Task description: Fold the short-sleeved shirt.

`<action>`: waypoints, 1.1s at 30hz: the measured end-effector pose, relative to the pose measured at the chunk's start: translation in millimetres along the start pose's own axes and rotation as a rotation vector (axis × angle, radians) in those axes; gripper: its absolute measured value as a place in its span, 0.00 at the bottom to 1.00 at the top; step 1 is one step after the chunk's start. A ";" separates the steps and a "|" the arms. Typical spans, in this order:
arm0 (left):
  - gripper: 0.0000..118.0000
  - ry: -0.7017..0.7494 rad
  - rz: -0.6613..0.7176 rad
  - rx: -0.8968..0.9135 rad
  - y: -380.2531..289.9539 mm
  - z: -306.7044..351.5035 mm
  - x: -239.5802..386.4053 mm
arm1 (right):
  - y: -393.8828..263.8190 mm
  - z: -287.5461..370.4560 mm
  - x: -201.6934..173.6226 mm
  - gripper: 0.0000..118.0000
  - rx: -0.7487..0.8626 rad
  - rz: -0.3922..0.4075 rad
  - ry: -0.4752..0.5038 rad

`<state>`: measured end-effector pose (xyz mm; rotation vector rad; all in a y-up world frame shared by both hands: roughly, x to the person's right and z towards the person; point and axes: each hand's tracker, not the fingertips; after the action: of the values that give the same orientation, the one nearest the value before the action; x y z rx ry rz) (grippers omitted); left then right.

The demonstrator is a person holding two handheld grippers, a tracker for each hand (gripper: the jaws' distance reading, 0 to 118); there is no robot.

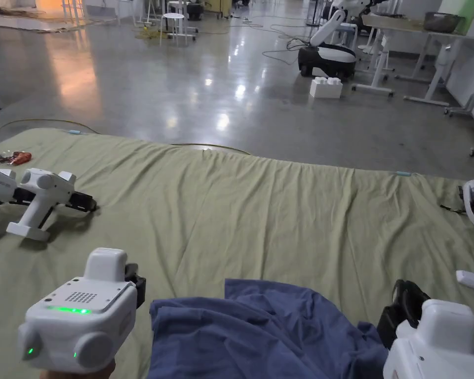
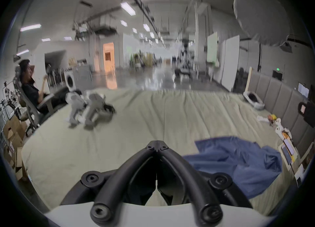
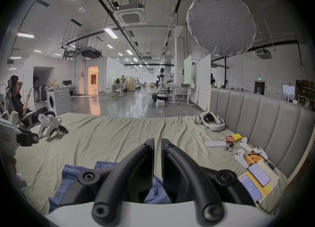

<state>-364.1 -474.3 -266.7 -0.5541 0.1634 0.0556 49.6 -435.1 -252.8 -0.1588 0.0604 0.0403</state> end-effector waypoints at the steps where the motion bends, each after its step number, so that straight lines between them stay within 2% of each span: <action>1: 0.01 -0.009 0.008 -0.056 0.7 -16.3 -5.4 | -1.7 -1.3 1.1 0.09 -0.009 0.003 0.005; 4: 0.03 -0.045 0.075 -0.237 1.2 -67.6 -19.3 | -7.9 -4.5 4.4 0.09 -0.037 0.010 0.004; 5: 0.11 -0.063 0.105 -0.295 0.3 -83.6 -24.4 | -10.4 -6.2 6.1 0.09 -0.055 0.012 0.003; 6: 0.35 -0.074 0.129 -0.341 -0.5 -96.7 -28.3 | -12.6 -7.6 7.7 0.09 -0.071 0.013 0.001; 7: 0.50 -0.079 0.166 -0.395 -1.5 -110.8 -30.6 | -15.4 -8.9 10.0 0.09 -0.084 0.012 -0.002; 8: 0.56 -0.095 0.204 -0.434 -4.4 -123.0 -33.6 | -18.7 -9.3 12.9 0.09 -0.093 0.011 -0.007; 11: 0.56 -0.097 0.235 -0.501 -12.1 -162.8 -41.1 | -26.0 -11.0 21.1 0.09 -0.128 0.017 -0.027; 19: 0.56 -0.036 0.178 -0.605 -29.0 -245.4 -43.1 | -39.7 -13.0 46.2 0.09 -0.205 0.025 -0.080; 26: 0.56 -0.031 0.161 -0.583 -32.2 -250.0 -37.5 | -46.1 -14.4 59.0 0.09 -0.248 0.003 -0.104; 29: 0.64 -0.036 0.152 -0.599 -41.7 -258.3 -39.0 | -47.5 -14.1 58.9 0.09 -0.251 0.009 -0.101; 33: 0.64 -0.021 0.118 -0.598 -50.5 -259.3 -31.3 | -48.6 -15.0 55.6 0.09 -0.257 0.022 -0.090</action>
<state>-426.2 -654.3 -452.3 -1.1398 0.1584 0.2293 106.4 -483.6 -263.5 -0.4127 -0.0333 0.0771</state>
